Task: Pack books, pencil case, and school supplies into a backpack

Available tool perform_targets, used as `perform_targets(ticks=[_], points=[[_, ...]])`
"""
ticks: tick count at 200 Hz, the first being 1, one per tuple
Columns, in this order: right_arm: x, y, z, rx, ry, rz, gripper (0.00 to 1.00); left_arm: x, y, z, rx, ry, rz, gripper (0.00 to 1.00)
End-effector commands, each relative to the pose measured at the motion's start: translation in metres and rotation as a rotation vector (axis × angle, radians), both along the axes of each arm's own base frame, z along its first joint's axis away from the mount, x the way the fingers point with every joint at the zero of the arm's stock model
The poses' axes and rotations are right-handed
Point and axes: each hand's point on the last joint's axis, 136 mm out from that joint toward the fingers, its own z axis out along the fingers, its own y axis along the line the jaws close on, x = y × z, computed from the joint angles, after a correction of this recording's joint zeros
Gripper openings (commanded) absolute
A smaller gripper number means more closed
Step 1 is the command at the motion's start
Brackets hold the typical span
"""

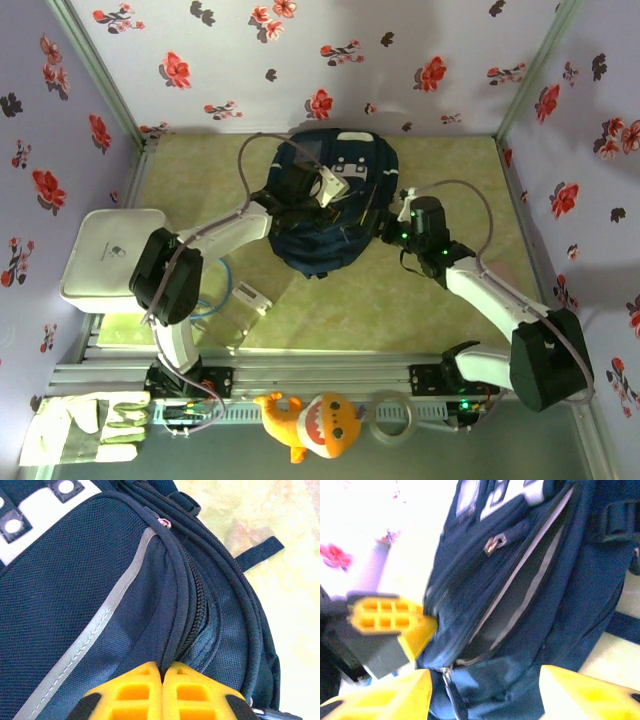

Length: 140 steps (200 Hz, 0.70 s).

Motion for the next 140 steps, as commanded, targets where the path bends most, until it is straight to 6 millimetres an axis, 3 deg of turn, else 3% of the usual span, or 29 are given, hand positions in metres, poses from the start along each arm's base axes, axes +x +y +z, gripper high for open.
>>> perform_targets(ticks=[1, 26, 67, 140], points=[[0.010, -0.003, 0.011, 0.111, 0.058, -0.088, 0.66, 0.000, -0.004, 0.055, -0.131, -0.108, -0.026, 0.00], [0.018, 0.006, 0.016, 0.202, 0.118, -0.100, 0.69, -0.006, -0.005, 0.062, -0.153, -0.122, -0.052, 0.00], [0.035, 0.030, 0.031, 0.344, 0.156, -0.056, 0.71, -0.014, -0.006, 0.057, -0.163, -0.111, -0.087, 0.00], [0.061, 0.049, 0.013, 0.423, 0.293, -0.082, 0.72, -0.027, -0.010, 0.049, -0.169, -0.094, -0.152, 0.00]])
